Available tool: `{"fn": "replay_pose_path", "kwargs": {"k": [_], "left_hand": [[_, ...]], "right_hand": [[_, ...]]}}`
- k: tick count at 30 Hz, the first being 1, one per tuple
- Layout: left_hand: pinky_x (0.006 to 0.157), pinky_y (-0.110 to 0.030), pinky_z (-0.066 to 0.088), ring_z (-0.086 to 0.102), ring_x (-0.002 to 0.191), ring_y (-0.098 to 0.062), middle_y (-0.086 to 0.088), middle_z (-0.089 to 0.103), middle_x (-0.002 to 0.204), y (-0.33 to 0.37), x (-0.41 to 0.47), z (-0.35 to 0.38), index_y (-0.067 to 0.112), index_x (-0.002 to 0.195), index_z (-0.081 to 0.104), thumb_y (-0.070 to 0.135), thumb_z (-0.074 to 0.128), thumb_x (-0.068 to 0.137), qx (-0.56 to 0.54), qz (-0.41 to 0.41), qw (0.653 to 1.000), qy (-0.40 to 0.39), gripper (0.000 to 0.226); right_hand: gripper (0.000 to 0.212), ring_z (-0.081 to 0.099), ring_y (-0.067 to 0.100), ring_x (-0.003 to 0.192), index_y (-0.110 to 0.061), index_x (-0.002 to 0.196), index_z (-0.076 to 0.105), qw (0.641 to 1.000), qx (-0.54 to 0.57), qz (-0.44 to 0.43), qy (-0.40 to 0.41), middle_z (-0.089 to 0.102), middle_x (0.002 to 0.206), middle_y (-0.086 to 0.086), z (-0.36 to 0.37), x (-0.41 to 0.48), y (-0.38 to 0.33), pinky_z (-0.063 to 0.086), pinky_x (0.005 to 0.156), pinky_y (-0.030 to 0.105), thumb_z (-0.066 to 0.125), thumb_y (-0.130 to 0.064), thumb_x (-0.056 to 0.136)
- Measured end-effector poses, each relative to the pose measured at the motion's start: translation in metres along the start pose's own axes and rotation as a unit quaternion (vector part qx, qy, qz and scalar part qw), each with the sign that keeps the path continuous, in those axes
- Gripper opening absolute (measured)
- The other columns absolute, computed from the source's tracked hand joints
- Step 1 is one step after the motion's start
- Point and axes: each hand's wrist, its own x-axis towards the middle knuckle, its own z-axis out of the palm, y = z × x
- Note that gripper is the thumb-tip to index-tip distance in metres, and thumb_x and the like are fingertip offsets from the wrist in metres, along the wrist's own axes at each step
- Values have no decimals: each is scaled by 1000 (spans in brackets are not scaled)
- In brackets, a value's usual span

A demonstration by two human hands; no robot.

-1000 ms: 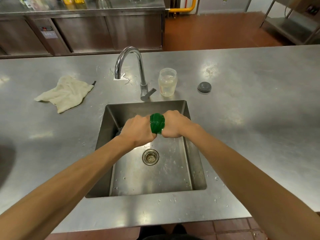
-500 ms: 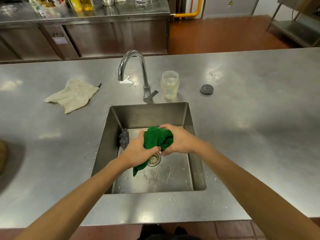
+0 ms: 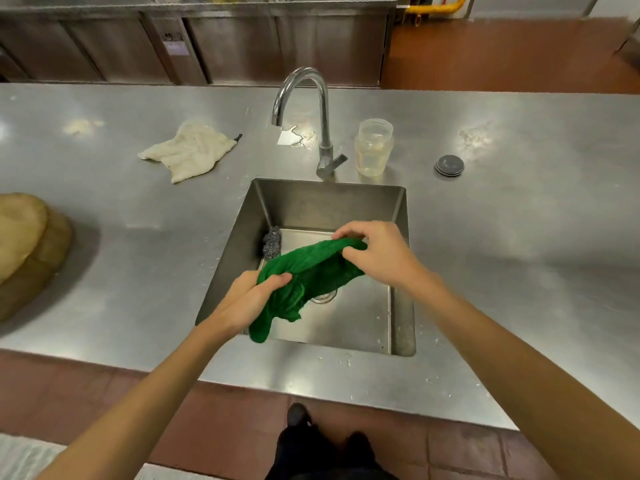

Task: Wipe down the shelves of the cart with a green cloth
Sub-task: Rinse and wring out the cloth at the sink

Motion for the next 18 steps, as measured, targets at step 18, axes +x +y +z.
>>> {"fn": "replay_pose_path", "kwargs": {"k": [18], "left_hand": [[77,-19,56,71,94,-12,2,76,103,-4,-55,-121,22,111,72,0,48,96,-10,179,983,-28,36]], "right_hand": [[17,65,8,99,-22,103,69,967,167,-12,-190,68,107,-8,75,-10,-109,52,89,26,71,-20,87]]}}
